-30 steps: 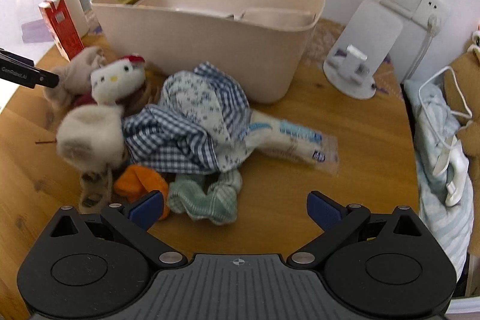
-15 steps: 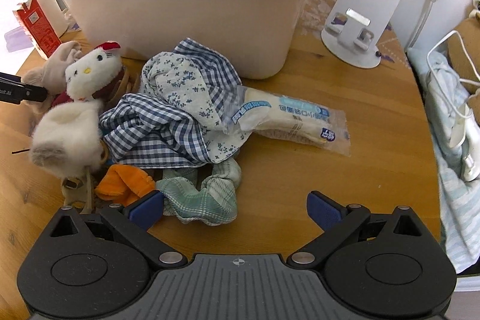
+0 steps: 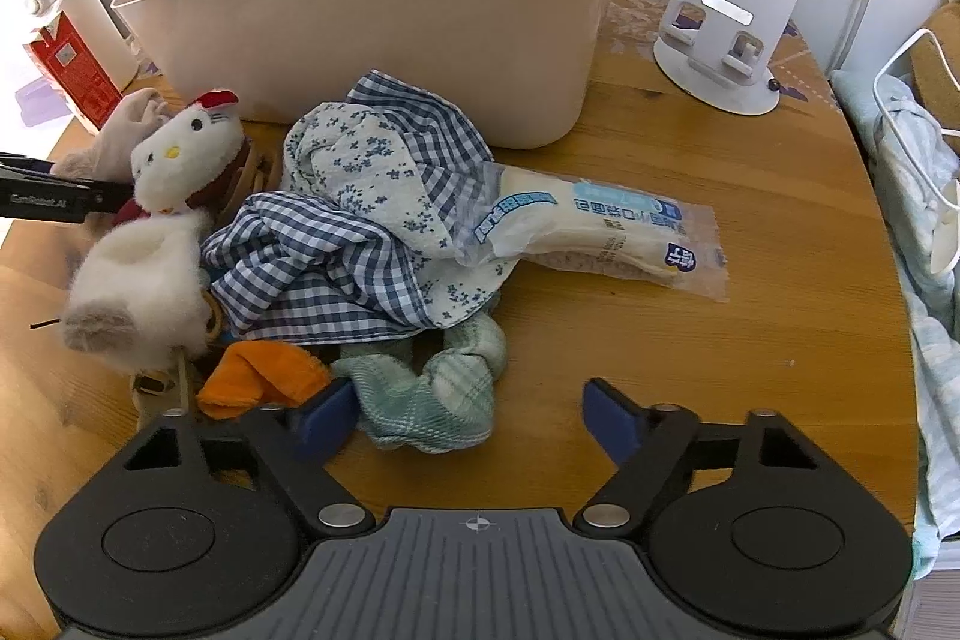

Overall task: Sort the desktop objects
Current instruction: 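Grasp the beige sock with the left tool while the right tool grasps the green scrunchie, then carry the beige sock and green scrunchie into the basket and release both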

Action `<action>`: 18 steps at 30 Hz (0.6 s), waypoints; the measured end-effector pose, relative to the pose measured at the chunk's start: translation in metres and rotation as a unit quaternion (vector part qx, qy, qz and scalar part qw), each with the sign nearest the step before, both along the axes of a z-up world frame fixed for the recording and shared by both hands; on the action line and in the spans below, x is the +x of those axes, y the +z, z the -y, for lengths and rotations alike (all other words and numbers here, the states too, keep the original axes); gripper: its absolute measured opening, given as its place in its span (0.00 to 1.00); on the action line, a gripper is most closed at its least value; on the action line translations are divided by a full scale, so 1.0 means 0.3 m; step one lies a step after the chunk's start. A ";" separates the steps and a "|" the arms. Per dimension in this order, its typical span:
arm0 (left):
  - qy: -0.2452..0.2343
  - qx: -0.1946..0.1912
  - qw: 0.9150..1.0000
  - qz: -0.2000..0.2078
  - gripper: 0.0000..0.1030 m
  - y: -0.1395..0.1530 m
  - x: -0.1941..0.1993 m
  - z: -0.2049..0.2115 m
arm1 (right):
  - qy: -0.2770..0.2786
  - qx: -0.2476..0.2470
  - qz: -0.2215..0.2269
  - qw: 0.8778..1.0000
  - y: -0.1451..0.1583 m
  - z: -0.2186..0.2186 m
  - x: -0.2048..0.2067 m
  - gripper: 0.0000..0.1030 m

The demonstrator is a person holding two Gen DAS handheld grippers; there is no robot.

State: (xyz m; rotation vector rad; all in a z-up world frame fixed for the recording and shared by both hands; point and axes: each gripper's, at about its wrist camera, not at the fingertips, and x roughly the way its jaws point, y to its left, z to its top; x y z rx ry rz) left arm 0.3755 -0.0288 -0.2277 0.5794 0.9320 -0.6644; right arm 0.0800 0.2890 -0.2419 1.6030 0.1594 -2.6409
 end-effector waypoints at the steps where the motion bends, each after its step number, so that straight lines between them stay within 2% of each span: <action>1: 0.003 0.003 1.000 -0.004 0.42 -0.004 0.002 0.002 | 0.003 -0.002 0.000 1.000 0.001 0.001 0.000 0.65; 3: 0.007 -0.002 1.000 -0.009 0.37 -0.007 0.002 -0.003 | 0.011 -0.006 0.004 1.000 0.002 0.010 0.003 0.53; 5: 0.003 0.000 1.000 -0.008 0.31 -0.006 -0.003 0.002 | 0.021 -0.010 0.009 1.000 0.002 0.019 0.006 0.32; 7: -0.004 0.008 1.000 -0.002 0.28 -0.004 -0.011 0.006 | 0.028 -0.007 0.009 1.000 0.003 0.034 0.017 0.26; 13: 0.001 0.018 1.000 -0.003 0.25 0.005 -0.032 -0.001 | 0.031 -0.013 0.009 0.999 0.015 0.042 0.039 0.16; 18: 0.005 0.010 1.000 0.000 0.24 0.023 -0.050 -0.028 | 0.035 -0.019 0.010 0.999 0.037 0.033 0.061 0.14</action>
